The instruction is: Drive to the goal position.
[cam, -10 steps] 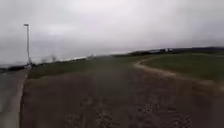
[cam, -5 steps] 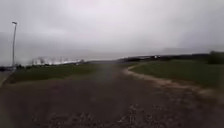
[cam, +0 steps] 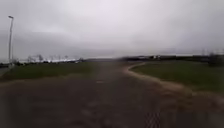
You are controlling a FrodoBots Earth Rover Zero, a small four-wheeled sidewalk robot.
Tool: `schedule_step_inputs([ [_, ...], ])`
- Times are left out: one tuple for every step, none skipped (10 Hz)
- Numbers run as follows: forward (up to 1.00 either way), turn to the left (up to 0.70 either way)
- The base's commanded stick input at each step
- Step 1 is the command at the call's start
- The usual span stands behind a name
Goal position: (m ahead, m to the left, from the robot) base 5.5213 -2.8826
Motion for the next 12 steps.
schedule_step_inputs([
  [0.85,0.00],
  [0.85,0.00],
  [0.85,0.00],
  [0.85,0.00],
  [0.85,0.00],
  [0.85,0.00],
  [0.85,0.00],
  [0.85,0.00],
  [0.85,0.00],
  [0.85,0.00],
  [0.85,0.00],
  [0.85,0.00],
])
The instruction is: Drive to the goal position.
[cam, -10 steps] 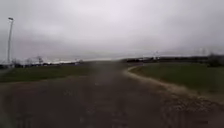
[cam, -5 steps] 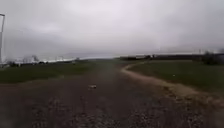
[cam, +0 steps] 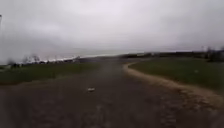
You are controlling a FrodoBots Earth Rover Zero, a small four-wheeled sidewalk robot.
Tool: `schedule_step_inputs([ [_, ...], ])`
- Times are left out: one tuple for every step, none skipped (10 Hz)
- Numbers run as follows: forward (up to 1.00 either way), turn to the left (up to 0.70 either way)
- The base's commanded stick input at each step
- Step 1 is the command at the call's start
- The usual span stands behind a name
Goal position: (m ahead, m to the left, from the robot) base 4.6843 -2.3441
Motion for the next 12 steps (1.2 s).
schedule_step_inputs([
  [0.85,0.00],
  [0.85,0.00],
  [0.85,0.00],
  [0.85,0.00],
  [0.85,0.00],
  [0.85,0.00],
  [0.85,0.00],
  [0.85,0.00],
  [0.85,0.00],
  [0.85,0.00],
  [0.85,0.00],
  [0.85,0.00],
])
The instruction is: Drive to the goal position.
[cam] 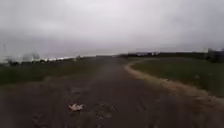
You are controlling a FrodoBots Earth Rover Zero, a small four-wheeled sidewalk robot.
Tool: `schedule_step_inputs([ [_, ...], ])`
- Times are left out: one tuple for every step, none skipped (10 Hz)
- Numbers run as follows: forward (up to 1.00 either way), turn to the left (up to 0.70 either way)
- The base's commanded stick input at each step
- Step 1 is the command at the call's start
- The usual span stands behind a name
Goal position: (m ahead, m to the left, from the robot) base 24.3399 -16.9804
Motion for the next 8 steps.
schedule_step_inputs([
  [0.85,0.00],
  [0.85,0.00],
  [0.85,0.00],
  [0.85,0.00],
  [0.85,0.00],
  [0.85,0.00],
  [0.85,0.00],
  [0.85,0.00],
])
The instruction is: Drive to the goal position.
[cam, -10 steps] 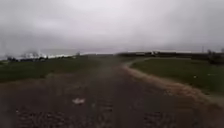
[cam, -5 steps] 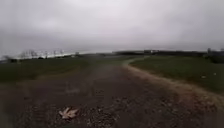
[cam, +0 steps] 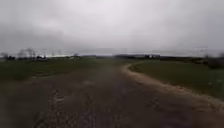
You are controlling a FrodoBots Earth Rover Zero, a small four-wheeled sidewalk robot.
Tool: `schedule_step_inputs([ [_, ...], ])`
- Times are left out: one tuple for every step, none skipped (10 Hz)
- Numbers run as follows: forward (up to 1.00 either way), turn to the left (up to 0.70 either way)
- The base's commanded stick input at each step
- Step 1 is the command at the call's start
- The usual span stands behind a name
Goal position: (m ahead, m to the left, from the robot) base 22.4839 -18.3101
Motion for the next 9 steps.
schedule_step_inputs([
  [0.85,0.00],
  [0.85,0.00],
  [0.85,0.00],
  [0.85,0.00],
  [0.85,0.00],
  [0.85,0.00],
  [0.85,0.00],
  [0.85,0.00],
  [0.85,0.00],
])
